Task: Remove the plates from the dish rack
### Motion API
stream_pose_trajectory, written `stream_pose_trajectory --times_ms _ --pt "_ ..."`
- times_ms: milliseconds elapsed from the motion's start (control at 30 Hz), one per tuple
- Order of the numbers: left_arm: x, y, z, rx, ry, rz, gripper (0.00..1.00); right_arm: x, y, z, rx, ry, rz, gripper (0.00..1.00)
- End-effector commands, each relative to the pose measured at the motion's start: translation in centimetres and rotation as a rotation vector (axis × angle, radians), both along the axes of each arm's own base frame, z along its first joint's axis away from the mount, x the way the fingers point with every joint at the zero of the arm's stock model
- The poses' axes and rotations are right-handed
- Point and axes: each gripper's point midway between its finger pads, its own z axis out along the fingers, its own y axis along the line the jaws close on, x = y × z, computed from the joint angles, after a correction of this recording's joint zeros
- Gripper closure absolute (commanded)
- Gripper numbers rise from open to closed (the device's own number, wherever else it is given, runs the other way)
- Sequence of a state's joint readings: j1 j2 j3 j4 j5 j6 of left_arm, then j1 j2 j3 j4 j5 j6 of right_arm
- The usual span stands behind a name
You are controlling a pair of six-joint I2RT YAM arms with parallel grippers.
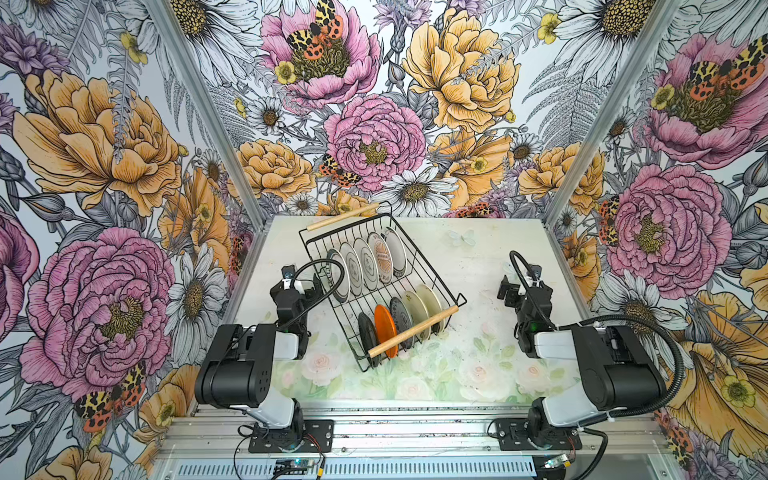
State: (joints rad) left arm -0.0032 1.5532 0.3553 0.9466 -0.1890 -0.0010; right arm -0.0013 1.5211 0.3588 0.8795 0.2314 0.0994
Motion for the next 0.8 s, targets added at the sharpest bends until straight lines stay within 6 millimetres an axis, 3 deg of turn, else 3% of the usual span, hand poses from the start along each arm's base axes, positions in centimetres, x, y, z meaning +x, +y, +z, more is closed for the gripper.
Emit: stream_pose_trajectory --times_ms 0,767 --pt "0.43 -0.20 0.80 -0.016 -0.026 -0.019 0.01 0.59 0.14 0.53 0.005 -0.020 0.005 0.01" --pt "0.40 -0.18 0.78 -0.023 -0.027 -0.024 0.01 0.58 0.14 0.48 0.005 -0.019 0.005 0.01"
